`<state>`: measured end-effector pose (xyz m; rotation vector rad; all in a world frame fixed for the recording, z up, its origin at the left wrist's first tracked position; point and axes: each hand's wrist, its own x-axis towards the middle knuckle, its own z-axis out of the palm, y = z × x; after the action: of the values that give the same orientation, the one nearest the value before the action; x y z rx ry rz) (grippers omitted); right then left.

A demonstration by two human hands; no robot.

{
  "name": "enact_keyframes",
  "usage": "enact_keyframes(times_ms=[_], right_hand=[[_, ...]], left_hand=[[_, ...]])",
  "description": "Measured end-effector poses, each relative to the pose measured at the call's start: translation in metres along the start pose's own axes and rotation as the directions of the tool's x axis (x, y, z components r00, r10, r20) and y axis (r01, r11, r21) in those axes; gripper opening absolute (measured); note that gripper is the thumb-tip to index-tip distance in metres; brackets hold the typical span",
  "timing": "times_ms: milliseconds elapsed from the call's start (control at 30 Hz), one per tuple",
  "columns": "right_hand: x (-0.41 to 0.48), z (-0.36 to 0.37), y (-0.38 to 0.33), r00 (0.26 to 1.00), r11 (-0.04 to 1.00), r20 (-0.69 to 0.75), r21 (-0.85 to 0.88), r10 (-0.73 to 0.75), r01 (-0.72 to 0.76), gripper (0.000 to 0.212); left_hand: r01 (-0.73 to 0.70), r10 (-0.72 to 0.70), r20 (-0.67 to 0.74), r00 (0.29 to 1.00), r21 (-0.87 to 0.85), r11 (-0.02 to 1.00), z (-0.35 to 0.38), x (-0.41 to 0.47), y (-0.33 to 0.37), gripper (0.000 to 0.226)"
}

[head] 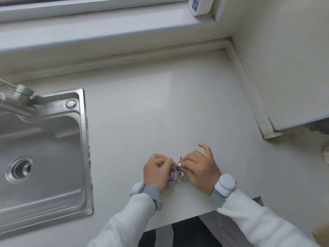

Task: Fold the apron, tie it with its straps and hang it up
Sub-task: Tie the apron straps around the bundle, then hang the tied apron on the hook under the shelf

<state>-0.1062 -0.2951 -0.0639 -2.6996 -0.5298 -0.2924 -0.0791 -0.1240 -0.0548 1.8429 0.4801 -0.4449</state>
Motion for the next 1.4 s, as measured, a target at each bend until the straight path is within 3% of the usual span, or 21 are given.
enact_keyframes(times_ms=[100,233,400,467,500,567,600,700,767,833,900,1033,1200,1300,1400], right_hand=[[-0.01,0.001,0.006,0.999,1.0,0.041,0.015,0.011,-0.012,0.014],[-0.018,0.004,0.009,0.998,0.999,0.069,0.029,0.014,-0.016,0.011],[-0.015,0.001,0.006,0.991,0.998,0.114,0.019,0.063,-0.066,0.013],[-0.013,-0.008,-0.001,0.981,0.998,0.181,-0.009,0.064,-0.064,0.004],[-0.011,-0.015,-0.006,0.975,0.996,0.201,-0.018,0.09,-0.088,0.01],[-0.007,-0.031,-0.016,0.965,0.986,0.204,-0.026,0.167,-0.165,0.035],[-0.005,-0.039,-0.022,0.965,0.978,0.159,-0.022,0.209,-0.208,0.037],[-0.002,-0.046,-0.048,0.949,0.948,0.013,-0.038,0.316,-0.316,0.016],[-0.001,-0.04,-0.065,0.883,0.885,0.102,-0.134,0.459,-0.445,0.033],[0.001,-0.027,-0.079,0.731,0.781,0.279,-0.255,0.623,-0.569,0.049],[0.005,-0.019,-0.084,0.582,0.667,0.336,-0.27,0.741,-0.694,0.046],[0.012,-0.018,-0.086,0.518,0.613,0.368,-0.213,0.772,-0.761,0.029],[0.015,-0.04,-0.075,0.556,0.603,0.328,-0.055,0.764,-0.796,0.014],[0.025,-0.062,-0.064,0.571,0.576,0.264,0.068,0.777,-0.815,0.013],[0.044,-0.099,-0.049,0.549,0.519,0.161,0.198,0.82,-0.832,0.014]], left_hand=[[-0.056,0.065,-0.118,0.991,0.078,0.995,-0.008,0.001,-0.011,0.025],[-0.246,0.27,-0.058,0.961,0.263,0.933,-0.019,0.003,-0.021,0.021],[-0.237,0.265,-0.082,0.961,0.254,0.938,-0.016,0.001,-0.017,0.02],[-0.277,0.28,0.03,0.959,0.293,0.915,-0.02,0.0,-0.009,0.009],[-0.314,0.293,0.113,0.949,0.308,0.898,-0.024,0.0,-0.005,0.006],[-0.391,0.31,0.262,0.914,0.365,0.845,-0.033,0.001,0.002,0.028],[-0.428,0.312,0.316,0.896,0.431,0.795,-0.037,0.002,0.005,0.034],[-0.485,0.241,0.441,0.865,0.609,0.628,-0.047,0.005,0.008,0.043],[-0.467,0.162,0.491,0.856,0.599,0.651,-0.05,0.004,0.008,0.046],[-0.451,0.125,0.524,0.842,0.56,0.694,-0.049,0.002,0.002,0.045],[-0.469,0.124,0.558,0.82,0.532,0.705,-0.048,-0.002,-0.003,0.044],[-0.521,0.166,0.602,0.781,0.482,0.705,-0.046,-0.003,-0.005,0.045],[-0.751,0.388,0.708,0.59,0.306,0.585,-0.035,-0.001,0.03,0.036],[-0.838,0.498,0.696,0.517,0.292,0.462,-0.02,0.005,0.066,0.026],[-0.916,0.571,0.717,0.399,0.292,0.274,-0.003,0.011,0.12,0.023]])
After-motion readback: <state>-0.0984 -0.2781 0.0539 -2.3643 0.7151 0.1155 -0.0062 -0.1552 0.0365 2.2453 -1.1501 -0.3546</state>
